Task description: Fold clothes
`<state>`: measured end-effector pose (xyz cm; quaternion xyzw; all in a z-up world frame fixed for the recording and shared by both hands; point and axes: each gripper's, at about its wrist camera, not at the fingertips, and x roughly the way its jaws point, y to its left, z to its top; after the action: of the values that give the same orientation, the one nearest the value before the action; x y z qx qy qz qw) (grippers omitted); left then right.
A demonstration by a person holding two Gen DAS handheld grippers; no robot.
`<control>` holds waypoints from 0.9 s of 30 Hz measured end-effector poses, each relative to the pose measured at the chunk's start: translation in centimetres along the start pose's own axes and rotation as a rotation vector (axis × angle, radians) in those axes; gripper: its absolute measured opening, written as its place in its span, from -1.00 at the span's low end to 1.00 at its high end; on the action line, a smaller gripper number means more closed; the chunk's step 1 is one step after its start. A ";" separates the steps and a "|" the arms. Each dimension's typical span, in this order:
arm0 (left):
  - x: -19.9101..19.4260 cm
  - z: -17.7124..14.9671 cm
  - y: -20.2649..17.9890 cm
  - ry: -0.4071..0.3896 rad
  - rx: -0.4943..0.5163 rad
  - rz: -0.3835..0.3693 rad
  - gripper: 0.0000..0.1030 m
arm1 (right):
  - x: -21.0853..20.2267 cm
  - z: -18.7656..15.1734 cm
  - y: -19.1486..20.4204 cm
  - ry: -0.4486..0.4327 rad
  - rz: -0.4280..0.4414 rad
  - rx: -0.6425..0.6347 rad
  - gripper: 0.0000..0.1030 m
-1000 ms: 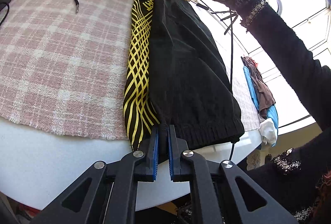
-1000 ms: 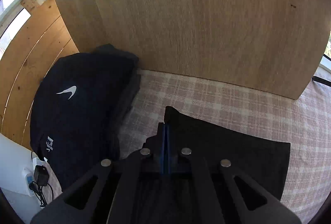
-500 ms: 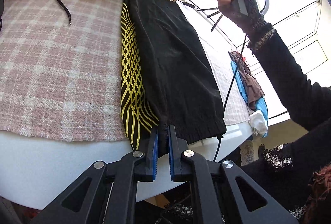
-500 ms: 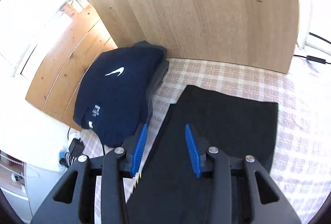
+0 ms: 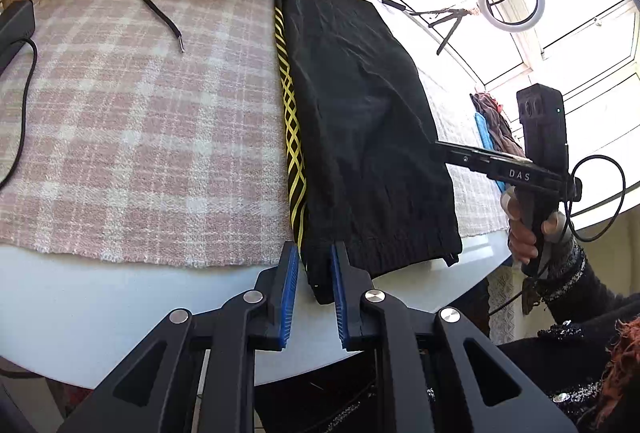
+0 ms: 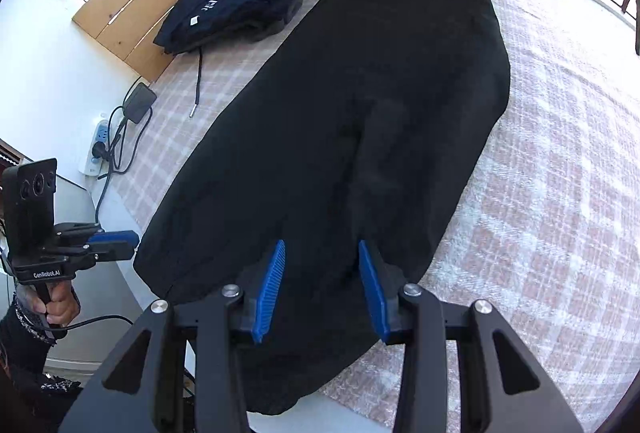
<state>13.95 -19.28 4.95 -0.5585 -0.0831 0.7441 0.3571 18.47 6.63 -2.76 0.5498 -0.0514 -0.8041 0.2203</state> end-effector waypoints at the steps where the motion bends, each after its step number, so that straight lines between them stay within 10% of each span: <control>1: -0.4 0.8 -0.7 -0.029 0.031 0.026 -0.72 | 0.0 -0.3 0.3 -0.010 0.005 -0.010 -0.26; 6: 2.4 5.7 -3.1 -0.045 0.157 0.052 -0.71 | 0.8 -0.4 1.2 -0.008 0.040 -0.042 -0.26; 10: 8.0 6.9 -2.8 0.091 0.193 0.194 -0.73 | 1.8 -1.0 0.7 0.077 0.046 -0.061 -0.26; 14: 5.5 6.0 -2.4 0.085 0.167 0.228 -0.79 | -0.2 -1.9 -0.8 0.142 -0.010 -0.134 -0.26; 27: 2.1 3.0 -1.0 0.155 0.077 0.139 -0.38 | -5.7 -5.4 2.2 0.022 0.016 -0.192 -0.15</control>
<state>11.51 -16.41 4.97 -0.6045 0.0122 0.7243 0.3313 25.75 7.87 0.78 0.5344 0.0240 -0.7974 0.2792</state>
